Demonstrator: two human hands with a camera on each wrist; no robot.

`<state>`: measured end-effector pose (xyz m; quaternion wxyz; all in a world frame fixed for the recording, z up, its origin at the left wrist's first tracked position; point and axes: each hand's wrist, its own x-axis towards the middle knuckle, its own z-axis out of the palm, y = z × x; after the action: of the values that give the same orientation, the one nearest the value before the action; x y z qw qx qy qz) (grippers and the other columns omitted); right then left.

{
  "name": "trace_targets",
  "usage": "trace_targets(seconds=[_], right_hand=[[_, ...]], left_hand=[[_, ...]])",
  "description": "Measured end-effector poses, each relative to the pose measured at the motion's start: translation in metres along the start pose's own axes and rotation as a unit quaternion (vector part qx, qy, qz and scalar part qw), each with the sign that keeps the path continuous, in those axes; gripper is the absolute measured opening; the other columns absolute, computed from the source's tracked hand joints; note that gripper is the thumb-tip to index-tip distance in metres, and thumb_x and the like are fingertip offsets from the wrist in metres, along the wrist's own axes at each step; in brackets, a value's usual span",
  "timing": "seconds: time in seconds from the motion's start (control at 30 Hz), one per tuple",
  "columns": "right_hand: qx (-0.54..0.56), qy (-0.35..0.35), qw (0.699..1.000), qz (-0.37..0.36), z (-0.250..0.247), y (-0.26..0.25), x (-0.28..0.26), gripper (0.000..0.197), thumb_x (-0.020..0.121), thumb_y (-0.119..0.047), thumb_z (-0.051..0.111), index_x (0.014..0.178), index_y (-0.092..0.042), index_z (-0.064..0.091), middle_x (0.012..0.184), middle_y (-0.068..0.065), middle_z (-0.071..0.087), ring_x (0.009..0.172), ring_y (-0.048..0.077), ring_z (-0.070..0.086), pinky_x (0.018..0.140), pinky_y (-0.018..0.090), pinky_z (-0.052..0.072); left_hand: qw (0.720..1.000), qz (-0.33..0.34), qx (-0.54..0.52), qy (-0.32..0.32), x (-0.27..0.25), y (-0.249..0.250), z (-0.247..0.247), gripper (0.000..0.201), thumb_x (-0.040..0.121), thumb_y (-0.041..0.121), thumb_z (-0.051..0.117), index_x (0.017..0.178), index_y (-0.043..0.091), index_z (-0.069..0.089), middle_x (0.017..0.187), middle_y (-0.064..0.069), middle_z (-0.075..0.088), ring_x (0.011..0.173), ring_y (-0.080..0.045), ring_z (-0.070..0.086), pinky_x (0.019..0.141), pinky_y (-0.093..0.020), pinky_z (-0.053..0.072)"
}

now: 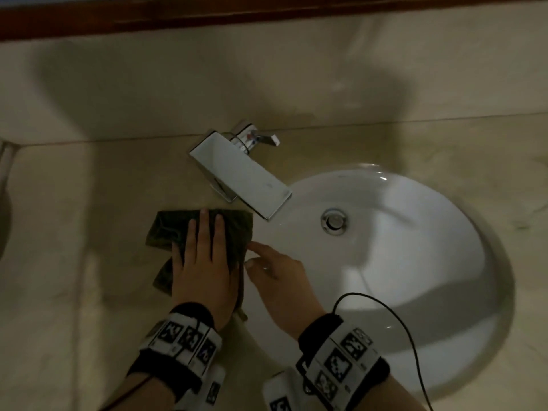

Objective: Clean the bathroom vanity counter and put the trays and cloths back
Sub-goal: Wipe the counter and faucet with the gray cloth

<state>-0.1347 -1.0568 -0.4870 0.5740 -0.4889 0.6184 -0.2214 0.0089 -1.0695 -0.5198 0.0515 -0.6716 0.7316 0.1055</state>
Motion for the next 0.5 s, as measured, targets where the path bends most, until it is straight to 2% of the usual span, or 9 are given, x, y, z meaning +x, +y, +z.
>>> trace_targets(seconds=[0.03, 0.1, 0.17, 0.23, 0.27, 0.33, 0.37, 0.4, 0.5], right_hand=[[0.029, -0.005, 0.999, 0.015, -0.001, 0.000, 0.003, 0.040, 0.100, -0.029, 0.045, 0.139, -0.023, 0.047, 0.107, -0.007, 0.064, 0.090, 0.006, 0.059, 0.082, 0.006, 0.044], [0.104, -0.013, 0.994, 0.039, -0.003, 0.002, 0.010, 0.038, 0.099, -0.028, 0.046, 0.137, -0.023, 0.051, 0.106, -0.002, 0.068, 0.092, 0.016, 0.064, 0.090, 0.026, 0.052], [0.173, -0.033, 0.981, 0.078, -0.004, 0.000, 0.013, 0.036, 0.099, -0.030, 0.047, 0.134, -0.022, 0.054, 0.109, 0.000, 0.068, 0.094, 0.023, 0.065, 0.091, 0.039, 0.053], [0.260, -0.052, 0.956, 0.123, -0.009, -0.001, 0.012, 0.036, 0.099, -0.035, 0.048, 0.131, -0.022, 0.057, 0.114, -0.001, 0.067, 0.097, 0.028, 0.065, 0.088, 0.043, 0.054], [0.305, -0.061, 0.940, 0.140, -0.013, -0.002, 0.011, 0.036, 0.098, -0.038, 0.048, 0.129, -0.023, 0.058, 0.114, -0.001, 0.067, 0.099, 0.029, 0.066, 0.086, 0.044, 0.056], [0.384, -0.072, 0.907, 0.157, -0.025, 0.001, 0.007, 0.036, 0.096, -0.042, 0.050, 0.127, -0.027, 0.059, 0.116, -0.001, 0.068, 0.094, 0.026, 0.068, 0.074, 0.043, 0.060], [0.409, -0.070, 0.896, 0.158, -0.032, 0.005, 0.005, 0.035, 0.095, -0.041, 0.051, 0.128, -0.028, 0.058, 0.116, 0.000, 0.068, 0.090, 0.024, 0.069, 0.069, 0.041, 0.059], [0.431, -0.063, 0.886, 0.157, -0.039, 0.009, 0.004, 0.034, 0.095, -0.036, 0.052, 0.128, -0.028, 0.056, 0.115, 0.002, 0.069, 0.087, 0.024, 0.070, 0.069, 0.041, 0.058], [0.453, -0.015, 0.882, 0.131, -0.068, 0.021, 0.010, 0.034, 0.092, -0.012, 0.057, 0.126, -0.018, 0.058, 0.109, 0.010, 0.071, 0.094, 0.032, 0.069, 0.079, 0.047, 0.057]], left_hand=[[1.000, -0.002, -0.010, 0.000, 0.000, 0.001, -0.001, 0.077, 0.086, 0.034, 0.055, 0.150, 0.007, 0.024, 0.156, -0.018, 0.021, 0.139, -0.037, 0.028, 0.105, -0.061, 0.029], [0.999, -0.004, -0.043, 0.002, 0.001, 0.004, -0.007, 0.080, 0.079, 0.018, 0.068, 0.148, 0.007, 0.030, 0.154, -0.018, 0.027, 0.136, -0.039, 0.034, 0.103, -0.060, 0.036], [0.995, -0.023, -0.097, 0.008, 0.001, 0.010, -0.013, 0.073, 0.081, 0.009, 0.066, 0.147, 0.012, 0.034, 0.152, -0.013, 0.032, 0.133, -0.035, 0.041, 0.102, -0.054, 0.042], [0.984, -0.049, -0.170, -0.003, 0.001, 0.020, -0.024, 0.058, 0.090, 0.014, 0.058, 0.143, 0.025, 0.038, 0.143, -0.003, 0.046, 0.119, -0.023, 0.055, 0.094, -0.042, 0.051], [0.978, -0.054, -0.201, -0.003, 0.001, 0.029, -0.031, 0.047, 0.092, 0.020, 0.055, 0.136, 0.030, 0.042, 0.130, 0.003, 0.056, 0.105, -0.017, 0.061, 0.084, -0.038, 0.056], [0.967, -0.046, -0.250, -0.008, 0.003, 0.052, -0.044, 0.032, 0.092, 0.026, 0.055, 0.123, 0.033, 0.047, 0.103, 0.017, 0.060, 0.085, -0.005, 0.062, 0.068, -0.023, 0.055], [0.962, -0.036, -0.270, -0.021, 0.004, 0.065, -0.049, 0.033, 0.092, 0.027, 0.056, 0.124, 0.033, 0.047, 0.100, 0.020, 0.059, 0.082, -0.001, 0.061, 0.065, -0.017, 0.052], [0.955, -0.027, -0.293, -0.031, 0.005, 0.078, -0.052, 0.041, 0.091, 0.028, 0.057, 0.130, 0.033, 0.045, 0.104, 0.021, 0.059, 0.084, 0.000, 0.062, 0.066, -0.016, 0.053], [0.925, 0.001, -0.379, -0.035, 0.008, 0.098, -0.054, 0.058, 0.084, 0.031, 0.061, 0.139, 0.029, 0.043, 0.126, 0.022, 0.054, 0.109, 0.003, 0.058, 0.089, -0.020, 0.052]])
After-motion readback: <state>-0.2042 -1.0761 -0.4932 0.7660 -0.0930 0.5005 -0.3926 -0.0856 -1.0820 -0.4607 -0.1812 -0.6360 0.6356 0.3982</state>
